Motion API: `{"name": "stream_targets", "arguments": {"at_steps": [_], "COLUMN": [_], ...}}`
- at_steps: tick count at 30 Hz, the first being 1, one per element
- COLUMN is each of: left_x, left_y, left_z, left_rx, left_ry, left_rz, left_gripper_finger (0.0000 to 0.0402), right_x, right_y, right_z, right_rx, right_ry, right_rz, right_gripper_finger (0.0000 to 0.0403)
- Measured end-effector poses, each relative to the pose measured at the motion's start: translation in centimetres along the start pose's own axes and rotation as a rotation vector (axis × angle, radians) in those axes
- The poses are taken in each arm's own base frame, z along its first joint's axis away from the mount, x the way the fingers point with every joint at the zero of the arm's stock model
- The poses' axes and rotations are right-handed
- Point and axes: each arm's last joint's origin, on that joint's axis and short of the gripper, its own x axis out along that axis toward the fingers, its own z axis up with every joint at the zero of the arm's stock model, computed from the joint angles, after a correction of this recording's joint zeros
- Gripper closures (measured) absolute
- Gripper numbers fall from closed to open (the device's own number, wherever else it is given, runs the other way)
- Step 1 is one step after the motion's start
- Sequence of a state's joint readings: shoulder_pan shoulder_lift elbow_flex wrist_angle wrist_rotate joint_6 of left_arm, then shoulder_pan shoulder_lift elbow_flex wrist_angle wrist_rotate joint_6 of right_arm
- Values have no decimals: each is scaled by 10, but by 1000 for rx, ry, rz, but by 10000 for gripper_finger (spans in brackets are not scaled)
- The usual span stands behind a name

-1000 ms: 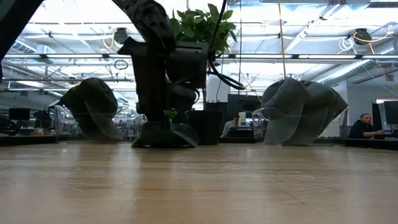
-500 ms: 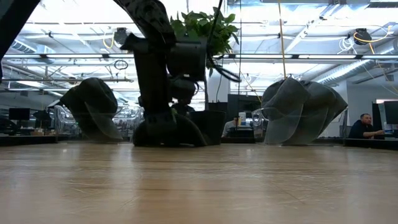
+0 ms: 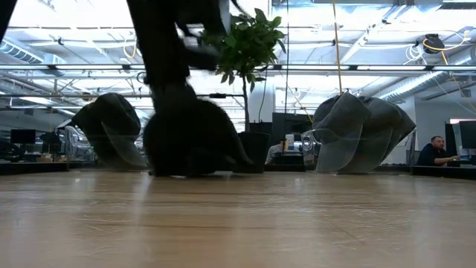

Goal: Pick & Place hat
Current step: Put the black cap into the left transparent bin

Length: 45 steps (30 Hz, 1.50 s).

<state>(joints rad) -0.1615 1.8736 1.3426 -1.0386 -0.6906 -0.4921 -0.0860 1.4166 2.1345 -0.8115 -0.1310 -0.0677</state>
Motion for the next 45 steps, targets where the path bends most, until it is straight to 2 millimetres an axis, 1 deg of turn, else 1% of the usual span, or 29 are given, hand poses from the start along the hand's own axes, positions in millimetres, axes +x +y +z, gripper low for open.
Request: {"name": "stream_targets", "arguments": {"at_steps": [4, 7, 10, 12, 15, 21, 23, 25, 30, 32, 36, 40, 42, 45], "left_x": [-36, -61, -80, -89, -96, -107, -113, -123, -160, -176, -209, -237, -248, -258], "left_y": [19, 37, 51, 59, 69, 80, 83, 88, 116, 131, 167, 204, 224, 247], "left_z": [-1, -4, -7, -9, -11, -12, -8, -3, 9, 12, 15, 11, 5, -6], "left_rx": [-6, 15, 71, 106, 137, 235, 267, 261, 174, 137, 18, -119, -181, -268], "left_ry": [-62, -117, -156, -163, -163, -132, -123, -126, -208, -238, -344, -460, -513, -599], "left_rz": [9, 54, 115, 141, 153, 174, 108, 8, -209, -288, -459, -613, -678, -787], "left_gripper_finger": [393, 394, 394, 394, 394, 394, 394, 394, 394, 394, 394, 394, 394, 394], "right_x": [0, 0, 0, 0, 0, 0, 0, 0, 0, 0, 0, 0, 0, 0], "right_y": [0, 0, 0, 0, 0, 0, 0, 0, -1, -2, -2, -2, -2, -2], "right_z": [2, 4, 5, 5, 5, 5, 5, 5, 6, 6, 6, 6, 6, 6], "right_rx": [0, -3, -5, -5, -5, -4, -4, -12, -92, -109, -151, -213, -249, -318], "right_ry": [-20, -41, -55, -55, -55, -55, -54, -54, -57, -59, -53, -48, -47, -45], "right_rz": [-5, -7, -8, -7, -7, -7, -8, -8, -20, -49, -67, -66, -67, -67], "right_gripper_finger": [218, 218, 218, 218, 218, 218, 218, 218, 218, 218, 217, 217, 217, 217]}}
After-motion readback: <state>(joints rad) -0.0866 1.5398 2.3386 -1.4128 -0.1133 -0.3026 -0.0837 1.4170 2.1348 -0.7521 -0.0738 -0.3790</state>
